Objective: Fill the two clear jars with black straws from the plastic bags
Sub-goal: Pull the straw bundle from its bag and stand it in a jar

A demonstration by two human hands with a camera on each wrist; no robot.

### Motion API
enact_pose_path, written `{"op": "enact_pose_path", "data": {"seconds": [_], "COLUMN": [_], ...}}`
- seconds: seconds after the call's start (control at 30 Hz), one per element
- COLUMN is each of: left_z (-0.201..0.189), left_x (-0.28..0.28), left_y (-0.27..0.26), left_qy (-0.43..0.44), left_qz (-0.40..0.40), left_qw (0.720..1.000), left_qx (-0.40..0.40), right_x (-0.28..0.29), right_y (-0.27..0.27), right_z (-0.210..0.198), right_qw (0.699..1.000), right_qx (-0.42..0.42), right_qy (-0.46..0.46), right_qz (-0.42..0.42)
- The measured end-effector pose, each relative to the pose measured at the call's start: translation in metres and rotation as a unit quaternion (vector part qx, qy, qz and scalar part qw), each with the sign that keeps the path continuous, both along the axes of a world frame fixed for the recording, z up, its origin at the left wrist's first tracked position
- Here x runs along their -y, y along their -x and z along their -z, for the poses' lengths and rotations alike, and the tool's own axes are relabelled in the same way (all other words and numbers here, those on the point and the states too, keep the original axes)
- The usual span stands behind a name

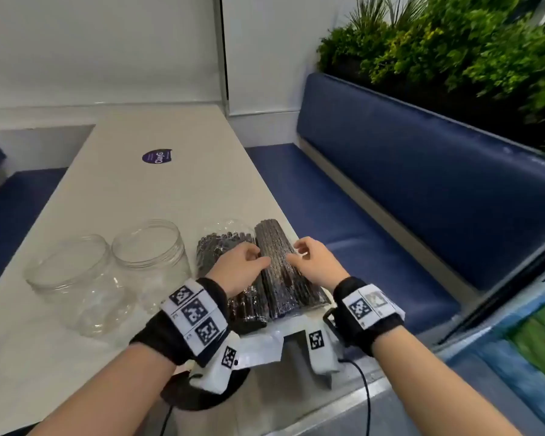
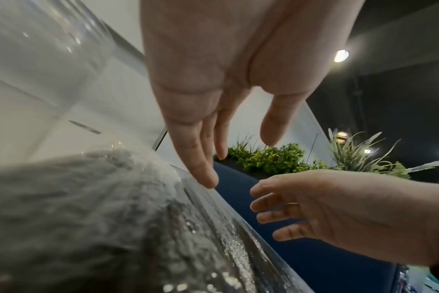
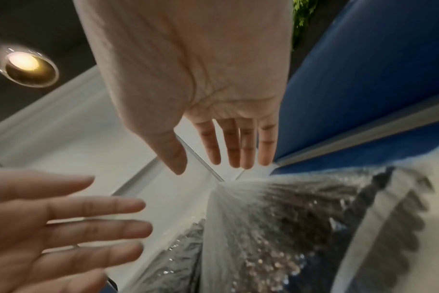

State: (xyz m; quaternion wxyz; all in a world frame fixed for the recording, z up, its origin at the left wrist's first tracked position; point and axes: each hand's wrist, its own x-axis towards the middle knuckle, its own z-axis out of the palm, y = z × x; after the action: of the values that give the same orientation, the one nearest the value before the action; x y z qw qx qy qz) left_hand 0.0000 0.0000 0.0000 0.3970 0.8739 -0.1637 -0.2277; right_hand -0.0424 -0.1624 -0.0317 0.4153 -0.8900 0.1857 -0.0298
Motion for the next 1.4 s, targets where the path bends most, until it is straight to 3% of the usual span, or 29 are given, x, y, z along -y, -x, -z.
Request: {"op": "enact_pose_path", "data": {"seconds": [0.2, 0.37, 0.57, 0.73, 0.93, 1.03, 1.27, 1.33, 1.4], "left_z": [0.016, 0.02, 0.017, 0.001, -0.028, -0.034, -0.035, -0.034, -0.032], "left_x": [0.035, 0.045, 0.045, 0.03, -0.001, -0.02, -0.08, -0.097, -0.11], "left_y": [-0.02, -0.026, -0.02, -0.011, 0.002, 0.014, 0.033, 0.036, 0.038], "left_qy": [0.022, 0.068, 0.075, 0.148, 0.213, 0.256, 0.334, 0.337, 0.33], "left_qz": [-0.051, -0.057, -0.041, -0.033, 0.047, 0.055, -0.024, -0.048, -0.056], "left_qw": [0.994, 0.983, 0.986, 0.984, 0.975, 0.964, 0.942, 0.94, 0.942], "left_qx": [-0.099, -0.16, -0.14, -0.093, -0.047, -0.042, -0.005, 0.011, 0.023], "right_x": [0.009, 0.019, 0.023, 0.021, -0.008, -0.03, -0.07, -0.075, -0.083], "right_y": [-0.019, -0.026, -0.025, 0.001, 0.032, 0.039, 0.037, 0.031, 0.02], "right_z": [0.02, 0.032, 0.031, 0.001, -0.039, -0.053, -0.06, -0.071, -0.089], "right_qw": [0.993, 0.986, 0.978, 0.977, 0.96, 0.95, 0.948, 0.948, 0.953], "right_qx": [-0.113, -0.111, -0.053, 0.075, 0.17, 0.167, 0.112, 0.119, 0.16], "right_qy": [-0.041, -0.121, -0.196, -0.197, -0.218, -0.237, -0.092, -0.071, -0.115], "right_qz": [0.015, 0.034, 0.047, 0.024, -0.045, -0.114, -0.285, -0.286, -0.23]}}
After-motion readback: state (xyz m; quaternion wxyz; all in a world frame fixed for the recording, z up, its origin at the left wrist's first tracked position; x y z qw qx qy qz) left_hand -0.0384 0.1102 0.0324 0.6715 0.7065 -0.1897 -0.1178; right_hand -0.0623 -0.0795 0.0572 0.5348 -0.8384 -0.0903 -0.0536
